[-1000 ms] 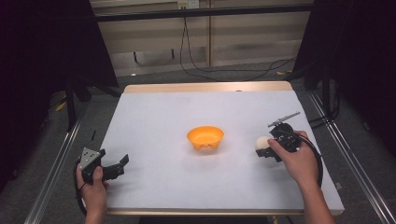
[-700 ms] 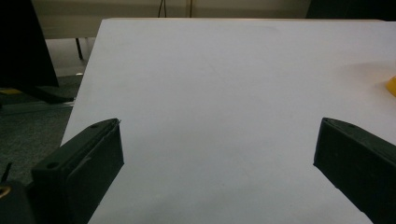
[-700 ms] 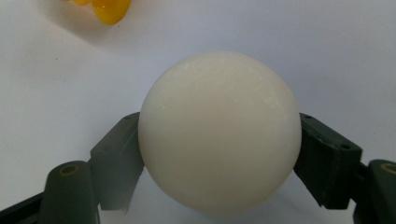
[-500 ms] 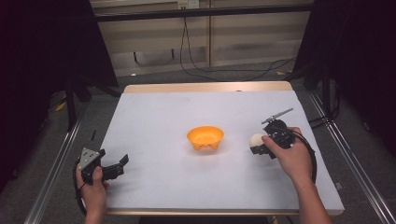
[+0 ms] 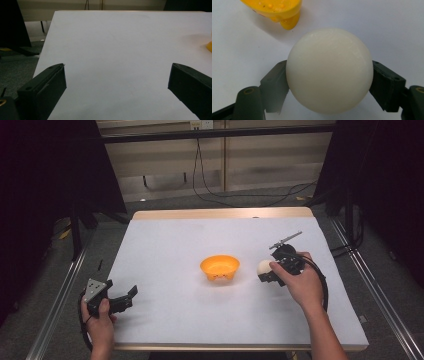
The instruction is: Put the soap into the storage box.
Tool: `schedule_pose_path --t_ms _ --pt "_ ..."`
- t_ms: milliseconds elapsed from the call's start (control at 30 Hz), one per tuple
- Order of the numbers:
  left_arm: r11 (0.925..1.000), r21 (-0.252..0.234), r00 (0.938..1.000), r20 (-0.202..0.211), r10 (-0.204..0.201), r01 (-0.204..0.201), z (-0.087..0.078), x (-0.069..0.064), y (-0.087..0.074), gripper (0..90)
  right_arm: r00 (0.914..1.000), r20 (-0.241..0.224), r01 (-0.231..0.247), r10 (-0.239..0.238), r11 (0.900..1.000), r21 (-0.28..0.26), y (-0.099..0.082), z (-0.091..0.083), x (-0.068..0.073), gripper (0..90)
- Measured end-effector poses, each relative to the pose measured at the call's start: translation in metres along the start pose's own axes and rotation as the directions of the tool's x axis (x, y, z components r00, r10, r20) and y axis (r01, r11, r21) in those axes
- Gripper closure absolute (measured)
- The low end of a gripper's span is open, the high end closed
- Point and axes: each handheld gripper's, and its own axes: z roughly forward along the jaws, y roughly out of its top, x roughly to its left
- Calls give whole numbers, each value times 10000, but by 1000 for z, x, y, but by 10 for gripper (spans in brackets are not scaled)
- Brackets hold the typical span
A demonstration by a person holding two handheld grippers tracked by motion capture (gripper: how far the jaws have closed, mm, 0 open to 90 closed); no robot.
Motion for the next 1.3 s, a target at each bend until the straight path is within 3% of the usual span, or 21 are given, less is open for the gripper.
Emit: schedule_pose_path --t_ms 1300 --pt "10000 23 10000 58 10 -11 0 0 0 16 9952 -312 932 -930 9956 40 61 24 48 239"
